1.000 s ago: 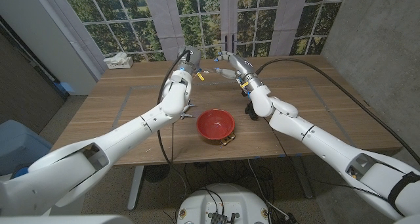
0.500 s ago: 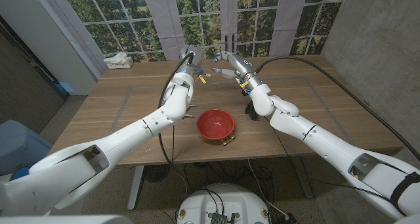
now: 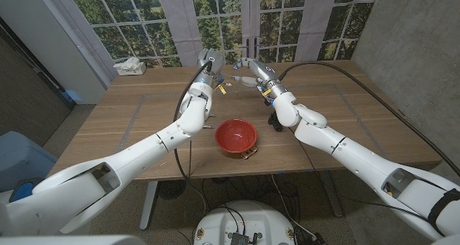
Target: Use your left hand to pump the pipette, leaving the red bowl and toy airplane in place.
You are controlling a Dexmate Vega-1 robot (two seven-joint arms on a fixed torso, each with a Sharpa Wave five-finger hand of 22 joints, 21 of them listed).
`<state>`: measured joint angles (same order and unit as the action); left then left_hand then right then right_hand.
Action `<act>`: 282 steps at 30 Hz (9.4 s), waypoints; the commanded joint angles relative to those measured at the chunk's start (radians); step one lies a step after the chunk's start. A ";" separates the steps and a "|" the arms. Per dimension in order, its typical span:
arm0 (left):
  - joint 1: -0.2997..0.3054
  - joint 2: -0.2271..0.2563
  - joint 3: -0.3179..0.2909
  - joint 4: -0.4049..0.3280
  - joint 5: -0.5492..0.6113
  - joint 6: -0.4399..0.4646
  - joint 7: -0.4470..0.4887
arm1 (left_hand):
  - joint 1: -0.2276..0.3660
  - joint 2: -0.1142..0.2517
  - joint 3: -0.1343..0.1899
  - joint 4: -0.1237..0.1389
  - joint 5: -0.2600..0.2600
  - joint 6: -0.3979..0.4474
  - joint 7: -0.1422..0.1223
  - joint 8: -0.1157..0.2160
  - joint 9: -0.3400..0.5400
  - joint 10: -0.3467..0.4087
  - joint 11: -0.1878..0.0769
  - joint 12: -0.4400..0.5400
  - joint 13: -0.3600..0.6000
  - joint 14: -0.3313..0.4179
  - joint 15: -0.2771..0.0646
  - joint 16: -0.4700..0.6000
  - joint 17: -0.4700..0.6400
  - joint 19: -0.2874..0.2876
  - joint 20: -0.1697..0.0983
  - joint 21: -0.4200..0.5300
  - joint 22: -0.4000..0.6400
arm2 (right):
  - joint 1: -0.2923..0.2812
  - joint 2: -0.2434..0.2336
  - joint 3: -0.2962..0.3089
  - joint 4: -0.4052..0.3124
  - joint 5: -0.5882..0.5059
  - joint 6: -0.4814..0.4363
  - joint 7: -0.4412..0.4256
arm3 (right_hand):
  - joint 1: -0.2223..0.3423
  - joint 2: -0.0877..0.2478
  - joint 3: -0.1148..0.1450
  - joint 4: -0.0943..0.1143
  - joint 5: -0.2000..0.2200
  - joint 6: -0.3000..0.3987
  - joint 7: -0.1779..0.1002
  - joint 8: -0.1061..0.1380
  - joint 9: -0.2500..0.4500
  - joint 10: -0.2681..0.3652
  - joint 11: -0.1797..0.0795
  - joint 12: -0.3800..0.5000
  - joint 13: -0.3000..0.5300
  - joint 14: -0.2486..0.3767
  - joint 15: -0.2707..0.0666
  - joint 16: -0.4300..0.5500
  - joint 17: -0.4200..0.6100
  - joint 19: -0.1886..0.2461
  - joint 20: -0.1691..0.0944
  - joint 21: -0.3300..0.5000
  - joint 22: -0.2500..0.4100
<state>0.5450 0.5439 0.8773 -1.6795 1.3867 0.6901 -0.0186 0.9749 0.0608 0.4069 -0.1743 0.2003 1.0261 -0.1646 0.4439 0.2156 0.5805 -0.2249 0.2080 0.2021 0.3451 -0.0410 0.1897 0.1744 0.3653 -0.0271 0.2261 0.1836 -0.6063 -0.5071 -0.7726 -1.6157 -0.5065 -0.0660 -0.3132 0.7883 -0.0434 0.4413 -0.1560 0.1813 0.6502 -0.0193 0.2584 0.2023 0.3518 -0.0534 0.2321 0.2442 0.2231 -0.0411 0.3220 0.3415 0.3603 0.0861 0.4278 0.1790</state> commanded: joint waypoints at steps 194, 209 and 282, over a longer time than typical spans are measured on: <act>0.145 -0.018 -0.207 0.048 -0.794 -0.370 0.783 | -0.313 -0.034 -0.156 0.077 -0.016 -0.470 0.004 -0.229 -0.018 -0.194 0.011 -0.011 0.002 -0.016 -0.144 -0.002 0.009 0.002 0.025 -0.008 0.009 | 0.089 0.129 -0.073 0.328 -0.029 0.130 -0.436 | 0.290 0.070 -0.094 -0.002 0.012 0.405 -0.033 0.309 0.124 0.281 -0.141 0.077 0.199 0.120 -0.163 0.138 0.101 0.082 -0.077 -0.043 0.010; 0.204 -0.037 -0.338 0.054 -1.121 -0.651 0.719 | -0.320 -0.033 -0.153 0.070 -0.016 -0.485 0.025 -0.235 -0.019 -0.195 0.014 -0.010 0.002 -0.010 -0.128 -0.001 0.007 0.011 0.031 -0.004 0.010 | 0.084 0.129 -0.056 0.346 -0.020 0.187 -0.465 | 0.293 0.070 -0.094 -0.005 0.011 0.406 -0.037 0.310 0.119 0.281 -0.143 0.075 0.203 0.118 -0.165 0.137 0.102 0.088 -0.080 -0.040 0.011; 0.187 -0.037 -0.462 0.104 -2.027 -0.807 0.010 | -0.246 -0.065 -0.110 -0.005 -0.019 -0.260 0.105 -0.194 -0.025 -0.124 0.047 0.016 -0.002 -0.022 -0.065 0.002 0.002 -0.007 0.065 0.002 0.013 | 0.041 0.092 -0.040 0.305 -0.150 0.342 -0.625 | 0.310 0.064 -0.094 -0.009 0.003 0.428 -0.051 0.315 0.087 0.295 -0.150 0.068 0.220 0.116 -0.172 0.125 0.103 0.098 -0.101 -0.034 0.012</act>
<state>0.7494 0.5026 0.4050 -1.5859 -0.5903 -0.1391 0.0407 0.7111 -0.0050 0.2887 -0.1773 0.1810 0.7527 -0.0622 0.2409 0.1905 0.4454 -0.1720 0.2196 0.1999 0.3131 -0.0408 0.1819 0.1770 0.3422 0.0396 0.2223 0.1930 -0.5596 -0.4117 -0.8164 -1.2956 -0.6411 0.2718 -0.9265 1.0948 0.0135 0.3449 -0.1642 0.1846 1.0698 -0.0682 0.5712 0.2873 0.6379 -0.2037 0.2971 0.4616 0.3394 -0.0428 0.4473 0.4450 0.4590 -0.0091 0.3864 0.1884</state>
